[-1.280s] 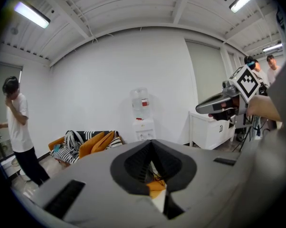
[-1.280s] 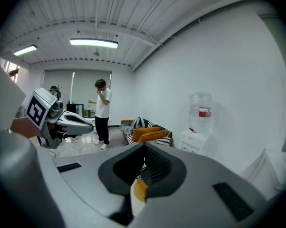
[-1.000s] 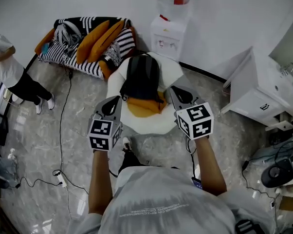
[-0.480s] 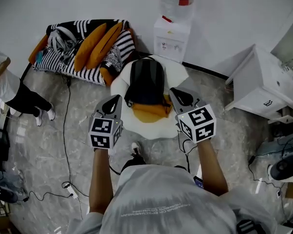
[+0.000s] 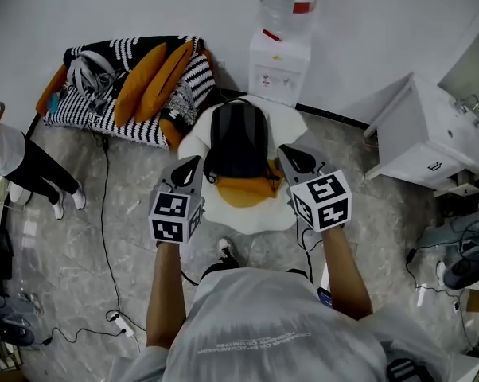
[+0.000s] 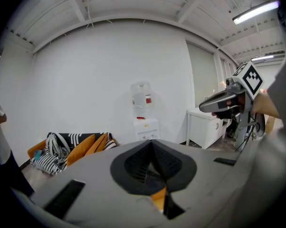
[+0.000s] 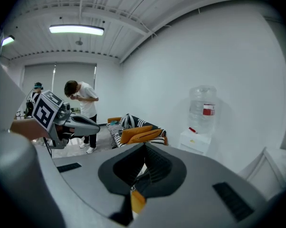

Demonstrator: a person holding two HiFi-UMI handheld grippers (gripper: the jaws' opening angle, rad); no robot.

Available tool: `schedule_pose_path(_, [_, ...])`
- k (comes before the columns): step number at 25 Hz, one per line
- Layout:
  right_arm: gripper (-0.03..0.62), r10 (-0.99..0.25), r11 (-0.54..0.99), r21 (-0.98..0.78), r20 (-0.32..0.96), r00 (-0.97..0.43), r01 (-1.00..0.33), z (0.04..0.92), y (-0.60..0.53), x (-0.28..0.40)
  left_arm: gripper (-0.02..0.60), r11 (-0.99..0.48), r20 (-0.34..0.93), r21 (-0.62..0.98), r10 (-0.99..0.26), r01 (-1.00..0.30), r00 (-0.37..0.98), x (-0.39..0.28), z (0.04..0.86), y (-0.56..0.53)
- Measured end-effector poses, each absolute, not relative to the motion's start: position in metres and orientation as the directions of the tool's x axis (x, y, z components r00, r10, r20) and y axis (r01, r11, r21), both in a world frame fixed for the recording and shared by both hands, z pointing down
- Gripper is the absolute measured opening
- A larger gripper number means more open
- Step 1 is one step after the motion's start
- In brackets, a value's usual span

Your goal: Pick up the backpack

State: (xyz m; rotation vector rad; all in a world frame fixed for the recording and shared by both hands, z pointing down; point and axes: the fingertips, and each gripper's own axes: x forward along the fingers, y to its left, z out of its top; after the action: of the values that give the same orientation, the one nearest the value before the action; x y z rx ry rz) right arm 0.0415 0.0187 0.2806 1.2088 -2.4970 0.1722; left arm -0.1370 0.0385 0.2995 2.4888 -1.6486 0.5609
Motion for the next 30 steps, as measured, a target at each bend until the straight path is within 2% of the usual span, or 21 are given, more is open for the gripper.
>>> schedule_pose_path(17, [0.003,-0.772,0.543,0.028,0.408,-0.487,-0.839,0.292,-0.039,-0.004,0.021,-0.501,0.376,-0.086,-0.817,-0.861,0.437,-0.184,0.317,-0.035])
schedule_pose_path(30, [0.003,-0.799,0.46,0.018,0.444,-0.405,-0.888,0.299,-0.057,-0.006,0.021,-0.602,0.413,-0.055,-0.74,-0.797,0.531,-0.183,0.332,-0.066])
